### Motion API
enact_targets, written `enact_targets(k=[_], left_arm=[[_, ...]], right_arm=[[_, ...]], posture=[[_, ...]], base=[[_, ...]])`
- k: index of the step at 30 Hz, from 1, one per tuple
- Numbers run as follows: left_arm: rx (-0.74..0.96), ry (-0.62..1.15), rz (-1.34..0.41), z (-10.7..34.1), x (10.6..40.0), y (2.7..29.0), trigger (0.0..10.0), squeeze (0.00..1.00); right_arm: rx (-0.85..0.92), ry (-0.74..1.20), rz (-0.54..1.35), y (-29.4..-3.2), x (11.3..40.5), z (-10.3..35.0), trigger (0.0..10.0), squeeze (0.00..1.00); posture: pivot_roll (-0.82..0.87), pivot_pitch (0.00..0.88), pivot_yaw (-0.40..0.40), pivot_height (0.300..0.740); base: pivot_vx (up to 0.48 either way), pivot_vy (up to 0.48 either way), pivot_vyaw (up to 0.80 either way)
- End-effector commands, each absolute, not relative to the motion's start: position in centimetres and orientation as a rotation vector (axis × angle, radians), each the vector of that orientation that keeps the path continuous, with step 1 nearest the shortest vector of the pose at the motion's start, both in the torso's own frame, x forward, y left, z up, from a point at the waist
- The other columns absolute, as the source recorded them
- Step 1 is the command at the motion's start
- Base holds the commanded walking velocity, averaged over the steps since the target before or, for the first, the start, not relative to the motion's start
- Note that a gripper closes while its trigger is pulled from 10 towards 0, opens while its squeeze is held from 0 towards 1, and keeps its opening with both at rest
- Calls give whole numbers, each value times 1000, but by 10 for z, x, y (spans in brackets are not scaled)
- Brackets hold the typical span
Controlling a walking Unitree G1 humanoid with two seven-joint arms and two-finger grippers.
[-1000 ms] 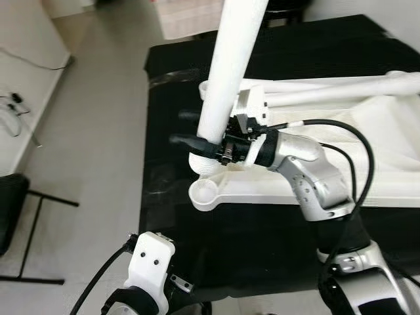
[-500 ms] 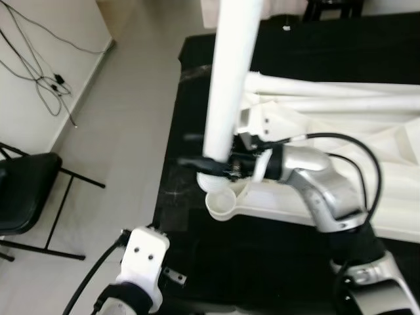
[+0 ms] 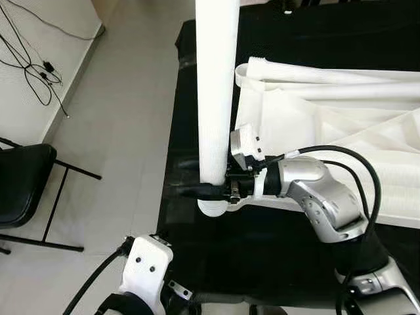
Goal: Building children table
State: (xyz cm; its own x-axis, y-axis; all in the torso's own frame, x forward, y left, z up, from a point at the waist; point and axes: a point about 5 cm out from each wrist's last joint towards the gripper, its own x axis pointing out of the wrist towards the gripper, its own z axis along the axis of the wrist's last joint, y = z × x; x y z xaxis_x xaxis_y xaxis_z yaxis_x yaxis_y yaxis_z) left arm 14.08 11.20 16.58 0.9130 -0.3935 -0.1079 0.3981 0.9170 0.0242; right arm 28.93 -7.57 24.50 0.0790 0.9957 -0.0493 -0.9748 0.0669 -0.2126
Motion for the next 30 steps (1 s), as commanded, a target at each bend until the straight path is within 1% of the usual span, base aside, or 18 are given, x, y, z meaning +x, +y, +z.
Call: enact_targets(k=[1,3,10,13,18,20,25,30], left_arm=[[55,93,-385,169,137,114,10000,0],[55,77,-361,171,135,115,10000,0],[66,42,-373,174,134,112,10000,0],[47,23,-407,176,134,109,10000,0],[40,15,-416,176,134,109,10000,0],[40,0,-427,177,135,109,10000,0],[42,-13,-441,177,136,109,10000,0],[43,-18,-449,176,136,109,10000,0]], right_arm=[[-227,-114,1514,-69,288,244,10000,0],[-232,-106,1476,-68,294,244,10000,0],[-216,-108,1453,-73,301,249,10000,0],[-127,-139,1509,-82,299,262,10000,0],[-102,-152,1528,-85,297,266,10000,0],[-91,-161,1584,-91,291,268,10000,0],[-159,-147,1632,-95,283,262,10000,0],[-223,-134,1628,-96,282,258,10000,0]], posture=[[28,391,63,740],[30,405,57,740],[39,420,47,740],[39,428,49,740],[40,431,54,740],[44,435,66,740],[43,432,74,740],[43,421,82,740]], base=[[0,0,0],[0,0,0],[0,0,0],[0,0,0],[0,0,0],[0,0,0],[0,0,0],[0,0,0]])
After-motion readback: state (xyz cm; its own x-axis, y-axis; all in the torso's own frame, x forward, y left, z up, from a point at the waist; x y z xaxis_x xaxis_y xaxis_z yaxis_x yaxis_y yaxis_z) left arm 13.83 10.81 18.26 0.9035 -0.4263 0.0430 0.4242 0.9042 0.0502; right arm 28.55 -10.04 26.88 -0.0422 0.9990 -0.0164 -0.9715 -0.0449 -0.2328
